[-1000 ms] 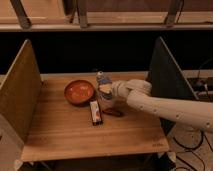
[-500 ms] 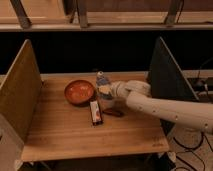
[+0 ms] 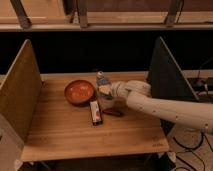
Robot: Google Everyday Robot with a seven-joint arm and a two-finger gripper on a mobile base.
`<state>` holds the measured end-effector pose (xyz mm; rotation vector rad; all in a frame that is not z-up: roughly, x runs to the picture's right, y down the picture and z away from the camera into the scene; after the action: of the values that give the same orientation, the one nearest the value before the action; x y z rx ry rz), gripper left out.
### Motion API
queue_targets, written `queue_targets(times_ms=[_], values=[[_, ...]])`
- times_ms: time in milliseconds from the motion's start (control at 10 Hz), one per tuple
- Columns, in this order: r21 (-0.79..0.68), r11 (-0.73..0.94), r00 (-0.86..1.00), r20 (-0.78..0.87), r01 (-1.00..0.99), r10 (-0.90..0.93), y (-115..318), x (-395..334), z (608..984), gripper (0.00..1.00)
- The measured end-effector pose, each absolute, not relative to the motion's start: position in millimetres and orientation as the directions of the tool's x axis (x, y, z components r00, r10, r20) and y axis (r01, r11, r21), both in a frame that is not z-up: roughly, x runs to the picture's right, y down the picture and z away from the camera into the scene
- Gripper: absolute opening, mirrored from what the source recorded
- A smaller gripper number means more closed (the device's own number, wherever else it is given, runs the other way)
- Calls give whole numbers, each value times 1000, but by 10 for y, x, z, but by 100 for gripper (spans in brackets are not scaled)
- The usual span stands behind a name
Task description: Place the white sponge in the ceramic cup
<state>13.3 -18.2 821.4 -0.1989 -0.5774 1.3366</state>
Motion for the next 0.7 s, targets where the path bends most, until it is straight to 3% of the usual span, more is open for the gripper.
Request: queue_targets(times_ms=[700], values=[[-455,239,117,280,-858,953,-181,140,8216,60]])
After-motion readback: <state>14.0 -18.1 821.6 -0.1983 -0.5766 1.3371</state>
